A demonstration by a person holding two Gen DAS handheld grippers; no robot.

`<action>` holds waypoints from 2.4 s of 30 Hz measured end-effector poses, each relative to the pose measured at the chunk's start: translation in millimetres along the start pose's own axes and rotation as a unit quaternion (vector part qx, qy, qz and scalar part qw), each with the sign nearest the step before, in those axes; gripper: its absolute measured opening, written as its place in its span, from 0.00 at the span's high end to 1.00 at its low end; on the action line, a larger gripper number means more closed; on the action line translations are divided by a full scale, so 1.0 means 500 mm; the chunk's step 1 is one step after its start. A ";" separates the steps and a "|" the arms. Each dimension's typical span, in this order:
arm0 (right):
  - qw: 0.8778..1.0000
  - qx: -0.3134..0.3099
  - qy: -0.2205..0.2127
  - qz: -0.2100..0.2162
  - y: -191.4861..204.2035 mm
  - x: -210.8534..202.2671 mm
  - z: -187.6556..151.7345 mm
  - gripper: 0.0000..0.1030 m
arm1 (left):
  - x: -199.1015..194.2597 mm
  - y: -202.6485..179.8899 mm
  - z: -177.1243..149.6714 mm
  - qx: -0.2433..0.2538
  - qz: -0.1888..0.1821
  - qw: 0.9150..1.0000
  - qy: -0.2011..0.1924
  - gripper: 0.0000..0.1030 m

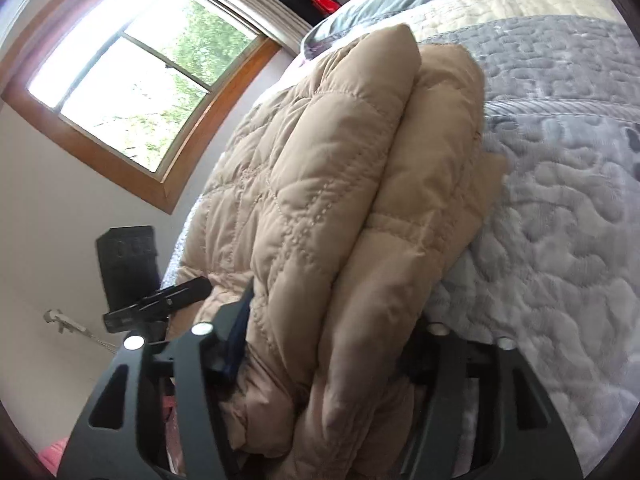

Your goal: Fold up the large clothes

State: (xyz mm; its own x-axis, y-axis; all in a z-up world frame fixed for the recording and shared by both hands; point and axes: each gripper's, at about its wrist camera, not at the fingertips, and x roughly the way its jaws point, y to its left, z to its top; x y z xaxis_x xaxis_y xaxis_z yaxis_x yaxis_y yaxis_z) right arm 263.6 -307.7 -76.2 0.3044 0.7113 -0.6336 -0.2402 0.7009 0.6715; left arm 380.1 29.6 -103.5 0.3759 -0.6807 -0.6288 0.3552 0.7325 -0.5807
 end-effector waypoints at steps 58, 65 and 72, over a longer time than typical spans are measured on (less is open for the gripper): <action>0.934 -0.068 -0.087 -0.340 0.307 -0.145 -0.304 0.05 | -0.273 -0.291 -0.280 0.104 0.329 0.936 -0.071 0.05; 0.929 -0.071 -0.101 -0.350 0.349 -0.161 -0.337 0.05 | -0.302 -0.325 -0.307 0.114 0.329 0.934 -0.082 0.05; 0.920 -0.070 -0.113 -0.370 0.374 -0.173 -0.365 0.05 | -0.332 -0.341 -0.328 0.107 0.331 0.933 -0.091 0.04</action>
State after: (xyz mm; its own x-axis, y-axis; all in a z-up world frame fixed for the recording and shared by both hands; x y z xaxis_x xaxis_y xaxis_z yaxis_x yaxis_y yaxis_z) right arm 24.4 -228.5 34.1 0.6115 0.0189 -0.7910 -0.0017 0.9997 0.0226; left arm 116.6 18.5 15.2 0.7058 -0.0828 -0.7035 0.1487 0.9883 0.0328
